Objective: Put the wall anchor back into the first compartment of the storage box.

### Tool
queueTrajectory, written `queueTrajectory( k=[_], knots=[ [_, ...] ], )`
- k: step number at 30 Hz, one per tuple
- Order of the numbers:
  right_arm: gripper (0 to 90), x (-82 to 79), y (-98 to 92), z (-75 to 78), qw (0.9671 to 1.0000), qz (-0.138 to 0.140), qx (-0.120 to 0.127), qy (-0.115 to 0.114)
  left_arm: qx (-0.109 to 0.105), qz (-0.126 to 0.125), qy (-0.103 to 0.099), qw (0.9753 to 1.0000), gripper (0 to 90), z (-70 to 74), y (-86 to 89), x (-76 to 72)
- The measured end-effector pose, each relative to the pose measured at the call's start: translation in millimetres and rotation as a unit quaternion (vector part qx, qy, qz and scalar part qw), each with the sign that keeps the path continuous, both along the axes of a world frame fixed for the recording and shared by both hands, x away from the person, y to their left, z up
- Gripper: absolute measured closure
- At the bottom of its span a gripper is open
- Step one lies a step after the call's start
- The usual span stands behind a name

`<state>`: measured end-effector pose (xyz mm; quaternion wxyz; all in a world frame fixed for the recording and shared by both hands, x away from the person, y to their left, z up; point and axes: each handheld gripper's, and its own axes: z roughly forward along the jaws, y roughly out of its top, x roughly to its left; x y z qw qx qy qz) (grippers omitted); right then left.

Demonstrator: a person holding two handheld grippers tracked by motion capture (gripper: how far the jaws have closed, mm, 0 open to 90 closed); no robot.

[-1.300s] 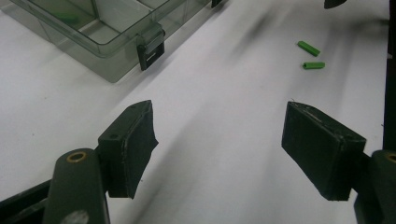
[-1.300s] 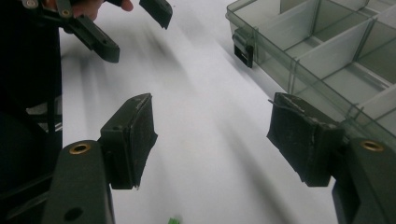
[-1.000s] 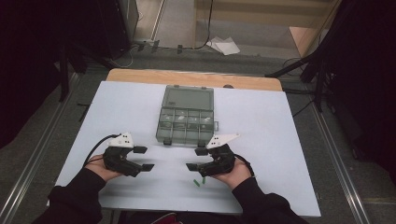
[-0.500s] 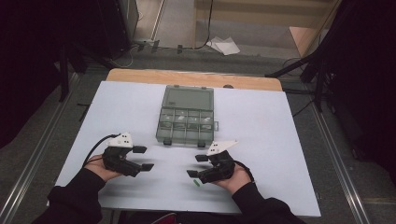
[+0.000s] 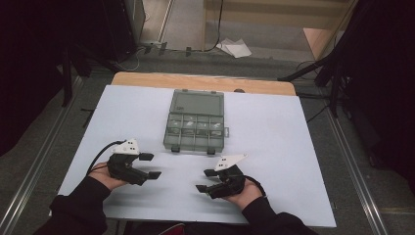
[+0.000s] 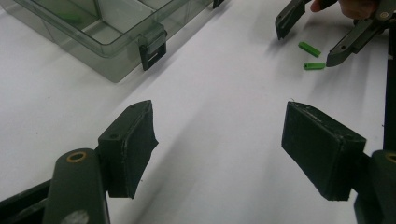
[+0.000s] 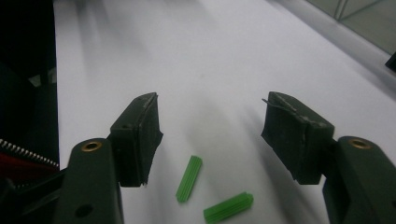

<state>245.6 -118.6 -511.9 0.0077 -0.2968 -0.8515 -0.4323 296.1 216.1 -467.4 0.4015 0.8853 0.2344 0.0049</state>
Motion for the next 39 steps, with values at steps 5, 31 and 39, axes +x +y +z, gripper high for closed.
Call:
queueTrajectory(
  k=[5, 31, 39],
  knots=[
    [43.3, -6.1, -0.4, 0.2, 0.9999, 0.011, -0.009, -0.008, -0.001, 0.0, 0.0, 1.0, 24.9, 0.1, -0.1, -0.3],
    [85.3, -20.2, -1.8, -7.1, 0.9986, 0.025, -0.04, -0.025, -0.004, -0.003, 0.002, 1.0, 24.9, 0.5, -1.4, -0.4],
    [85.4, -14.4, -2.0, -5.1, 0.9992, 0.026, -0.026, 0.015, -0.005, -0.003, 0.001, 1.0, 25.0, 0.1, -1.2, -0.3]
  ],
)
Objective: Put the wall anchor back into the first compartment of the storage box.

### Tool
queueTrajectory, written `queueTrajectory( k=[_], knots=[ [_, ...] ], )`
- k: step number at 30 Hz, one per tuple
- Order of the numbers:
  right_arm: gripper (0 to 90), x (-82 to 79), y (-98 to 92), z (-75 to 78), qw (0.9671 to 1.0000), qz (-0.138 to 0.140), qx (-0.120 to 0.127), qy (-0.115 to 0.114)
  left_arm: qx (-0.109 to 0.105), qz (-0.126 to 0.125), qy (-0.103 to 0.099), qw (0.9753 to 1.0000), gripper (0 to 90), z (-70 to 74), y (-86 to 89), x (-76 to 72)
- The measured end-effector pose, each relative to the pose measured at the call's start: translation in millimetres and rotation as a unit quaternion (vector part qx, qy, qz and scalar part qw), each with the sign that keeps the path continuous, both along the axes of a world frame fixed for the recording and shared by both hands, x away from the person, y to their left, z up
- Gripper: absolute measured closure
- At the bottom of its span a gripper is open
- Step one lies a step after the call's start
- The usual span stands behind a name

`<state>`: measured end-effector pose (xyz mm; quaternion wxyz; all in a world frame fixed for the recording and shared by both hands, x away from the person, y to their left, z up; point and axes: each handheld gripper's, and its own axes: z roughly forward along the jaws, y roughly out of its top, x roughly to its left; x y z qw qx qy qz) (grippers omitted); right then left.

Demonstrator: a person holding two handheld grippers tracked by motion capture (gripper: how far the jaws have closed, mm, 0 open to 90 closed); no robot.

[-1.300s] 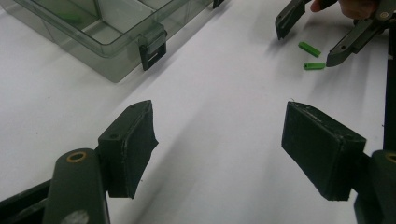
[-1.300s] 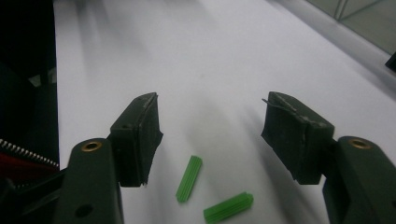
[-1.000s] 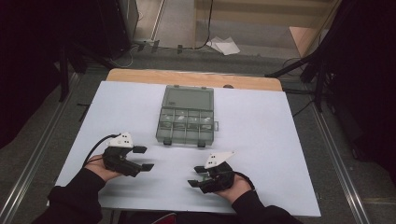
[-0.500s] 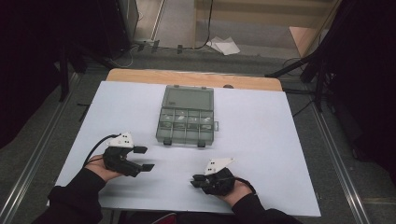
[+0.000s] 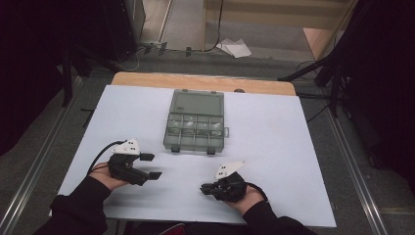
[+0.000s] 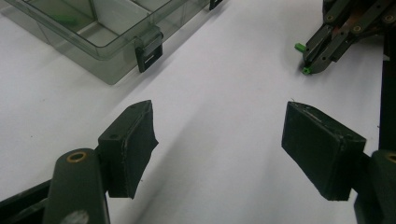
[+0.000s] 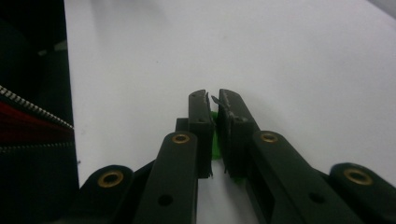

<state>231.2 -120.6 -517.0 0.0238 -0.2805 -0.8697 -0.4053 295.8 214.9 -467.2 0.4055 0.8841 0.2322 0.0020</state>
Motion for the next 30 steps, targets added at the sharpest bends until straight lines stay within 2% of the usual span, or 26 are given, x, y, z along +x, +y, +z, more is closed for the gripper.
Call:
queueTrajectory(
  k=[9, 12, 13, 15, 16, 25, 30],
  knots=[
    [85.5, 4.0, 2.1, 4.6, 0.9999, -0.01, 0.01, 0.007, -0.001, -0.001, 0.003, 1.0, 24.9, 0.0, 0.5, 0.7],
    [85.5, 7.2, 3.0, 6.3, 0.9998, -0.015, 0.014, 0.003, 0.001, -0.001, 0.004, 1.0, 24.9, -0.1, 0.6, 0.8],
    [85.5, 8.1, 3.1, 7.2, 0.9997, -0.018, 0.016, 0.01, 0.001, -0.001, 0.005, 1.0, 24.9, -0.3, 0.6, 0.9],
    [85.5, 10.6, 3.5, 7.7, 0.9995, -0.022, 0.018, 0.011, 0.012, -0.001, 0.006, 0.9999, 24.9, 0.7, 1.2, 1.2],
    [85.5, 12.3, 3.6, 7.9, 0.9995, -0.021, 0.021, 0.011, 0.002, 0.0, 0.005, 1.0, 24.9, -0.7, 0.8, 1.2],
    [85.5, 21.4, 3.7, 12.0, 0.9984, -0.043, 0.023, 0.026, 0.002, -0.001, 0.006, 1.0, 24.9, -0.6, 0.7, 1.0],
    [85.5, 27.1, 3.9, 14.2, 0.9981, -0.051, 0.024, 0.026, 0.001, -0.001, 0.005, 1.0, 24.9, -1.0, 1.1, 1.2]
  ],
)
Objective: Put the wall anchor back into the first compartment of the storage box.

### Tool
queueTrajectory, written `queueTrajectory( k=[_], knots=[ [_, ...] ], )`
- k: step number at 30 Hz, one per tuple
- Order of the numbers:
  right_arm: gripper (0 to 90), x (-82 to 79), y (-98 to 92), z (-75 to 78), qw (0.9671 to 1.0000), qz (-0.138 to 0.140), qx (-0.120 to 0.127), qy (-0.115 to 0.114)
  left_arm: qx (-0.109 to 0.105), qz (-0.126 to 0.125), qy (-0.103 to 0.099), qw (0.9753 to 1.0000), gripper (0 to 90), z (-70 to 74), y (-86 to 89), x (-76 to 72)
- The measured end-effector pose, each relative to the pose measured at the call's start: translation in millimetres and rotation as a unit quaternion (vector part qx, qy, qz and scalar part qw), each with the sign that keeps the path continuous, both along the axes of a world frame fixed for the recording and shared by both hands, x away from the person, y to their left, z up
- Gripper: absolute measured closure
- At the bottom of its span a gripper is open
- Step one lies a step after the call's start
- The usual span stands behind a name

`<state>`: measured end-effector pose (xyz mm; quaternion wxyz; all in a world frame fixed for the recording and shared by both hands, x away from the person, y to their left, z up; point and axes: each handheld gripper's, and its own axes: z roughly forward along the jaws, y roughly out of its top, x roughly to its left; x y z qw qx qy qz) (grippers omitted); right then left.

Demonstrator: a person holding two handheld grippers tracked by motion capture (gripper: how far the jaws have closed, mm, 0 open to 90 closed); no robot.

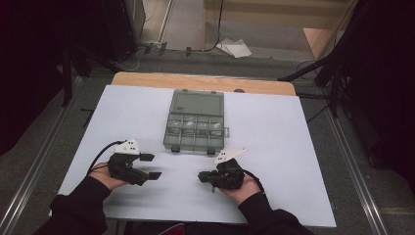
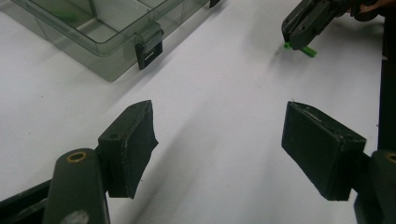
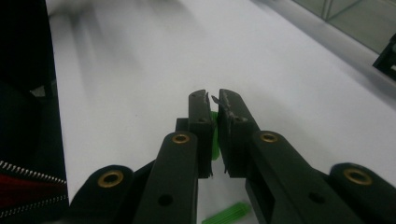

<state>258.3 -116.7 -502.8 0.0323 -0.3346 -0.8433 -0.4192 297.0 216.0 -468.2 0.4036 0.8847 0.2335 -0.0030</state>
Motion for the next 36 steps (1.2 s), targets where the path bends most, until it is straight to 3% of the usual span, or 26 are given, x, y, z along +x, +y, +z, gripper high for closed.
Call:
queueTrajectory(
  k=[20, 36],
  knots=[
    [85.6, 18.4, 1.0, 8.0, 0.9996, -0.024, 0.002, 0.015, 0.0, -0.003, 0.003, 1.0, 25.0, -0.5, -0.4, 0.8],
    [85.6, 31.4, 5.1, 19.1, 0.9994, -0.032, 0.011, 0.009, 0.004, 0.0, 0.005, 1.0, 24.9, -0.4, 0.2, 1.3]
  ],
)
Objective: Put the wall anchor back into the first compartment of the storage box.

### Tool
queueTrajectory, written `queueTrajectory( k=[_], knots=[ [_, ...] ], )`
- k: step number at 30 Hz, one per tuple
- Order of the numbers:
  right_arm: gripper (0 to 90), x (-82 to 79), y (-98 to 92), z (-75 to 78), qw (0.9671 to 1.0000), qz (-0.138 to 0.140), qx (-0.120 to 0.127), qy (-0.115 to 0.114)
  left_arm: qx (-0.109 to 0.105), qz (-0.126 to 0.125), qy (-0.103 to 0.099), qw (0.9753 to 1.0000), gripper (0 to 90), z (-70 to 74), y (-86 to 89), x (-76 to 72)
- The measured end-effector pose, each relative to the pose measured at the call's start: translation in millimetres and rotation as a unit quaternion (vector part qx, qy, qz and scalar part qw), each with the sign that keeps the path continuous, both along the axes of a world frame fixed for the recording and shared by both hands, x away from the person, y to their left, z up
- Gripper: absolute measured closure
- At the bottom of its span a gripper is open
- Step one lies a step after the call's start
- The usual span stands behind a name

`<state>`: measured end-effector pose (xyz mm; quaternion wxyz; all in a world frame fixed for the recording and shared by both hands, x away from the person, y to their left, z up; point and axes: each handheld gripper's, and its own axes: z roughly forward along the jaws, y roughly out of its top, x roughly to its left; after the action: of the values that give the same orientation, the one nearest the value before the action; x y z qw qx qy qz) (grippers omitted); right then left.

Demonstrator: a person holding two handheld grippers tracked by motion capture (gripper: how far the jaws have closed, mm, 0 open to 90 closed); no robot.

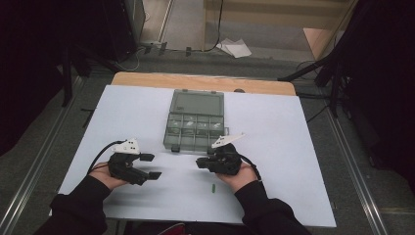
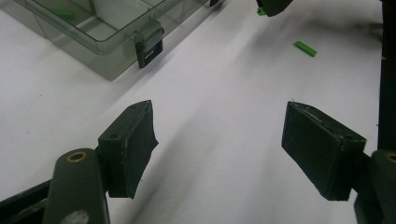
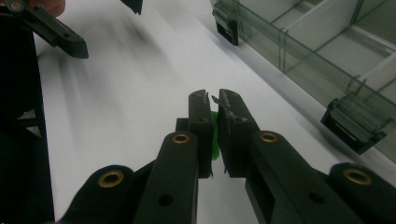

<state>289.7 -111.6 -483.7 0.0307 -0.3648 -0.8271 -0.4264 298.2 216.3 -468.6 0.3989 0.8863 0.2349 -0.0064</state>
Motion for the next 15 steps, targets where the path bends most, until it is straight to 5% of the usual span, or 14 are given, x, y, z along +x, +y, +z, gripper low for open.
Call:
queueTrajectory(
  k=[15],
  knots=[
    [85.6, 11.3, 6.4, 7.0, 1.0, 0.001, 0.007, -0.003, -0.004, 0.001, 0.0, 1.0, 24.9, -0.7, 0.2, 0.0]
  ],
)
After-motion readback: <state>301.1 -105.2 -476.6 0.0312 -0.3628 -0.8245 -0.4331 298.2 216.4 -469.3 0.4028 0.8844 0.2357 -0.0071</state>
